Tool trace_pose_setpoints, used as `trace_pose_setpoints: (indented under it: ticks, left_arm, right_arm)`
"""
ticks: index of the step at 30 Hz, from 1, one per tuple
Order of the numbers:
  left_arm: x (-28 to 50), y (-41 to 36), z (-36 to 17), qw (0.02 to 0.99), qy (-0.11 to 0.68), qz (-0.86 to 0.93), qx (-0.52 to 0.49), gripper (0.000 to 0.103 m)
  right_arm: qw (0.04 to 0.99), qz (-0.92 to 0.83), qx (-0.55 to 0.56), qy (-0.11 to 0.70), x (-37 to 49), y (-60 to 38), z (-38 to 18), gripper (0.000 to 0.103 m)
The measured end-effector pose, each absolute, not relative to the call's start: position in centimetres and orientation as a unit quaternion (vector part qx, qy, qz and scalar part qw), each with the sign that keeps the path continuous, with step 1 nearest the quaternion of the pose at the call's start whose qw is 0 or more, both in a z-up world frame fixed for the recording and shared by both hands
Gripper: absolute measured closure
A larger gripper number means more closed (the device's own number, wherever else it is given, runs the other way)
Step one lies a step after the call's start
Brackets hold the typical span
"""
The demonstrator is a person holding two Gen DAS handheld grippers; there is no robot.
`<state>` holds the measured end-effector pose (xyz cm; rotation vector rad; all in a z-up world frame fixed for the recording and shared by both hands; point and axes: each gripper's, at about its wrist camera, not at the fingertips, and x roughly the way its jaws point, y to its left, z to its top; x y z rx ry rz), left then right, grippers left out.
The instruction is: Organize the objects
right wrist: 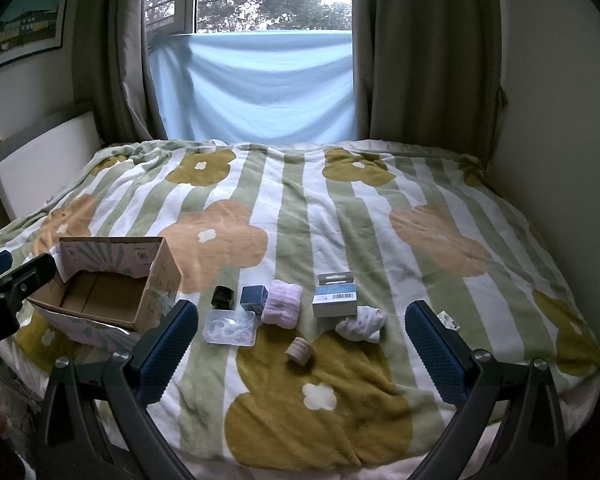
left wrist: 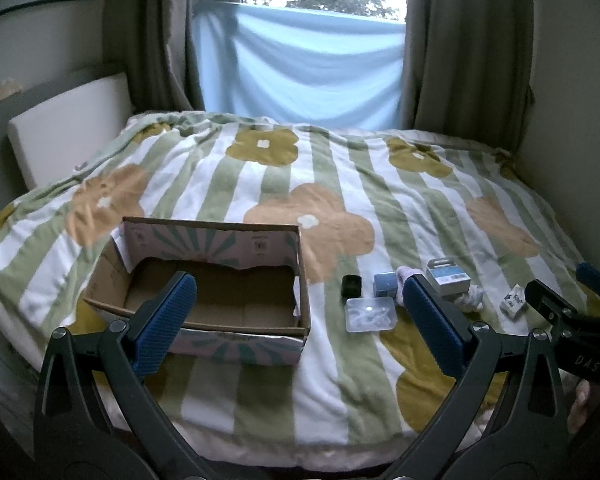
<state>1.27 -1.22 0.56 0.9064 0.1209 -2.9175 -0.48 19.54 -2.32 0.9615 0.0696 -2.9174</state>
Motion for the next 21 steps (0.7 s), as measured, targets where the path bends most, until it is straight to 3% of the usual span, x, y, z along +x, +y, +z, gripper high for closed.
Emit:
trace_pose_setpoints:
  ticks: [21]
  left_arm:
    - [1.09, -0.7, -0.2, 0.041, 0.038, -0.951, 0.303, 0.0]
  right_arm:
    - [0.036, -0.949, 0.313, 0.022, -0.46, 19.71, -2.35, 0.0]
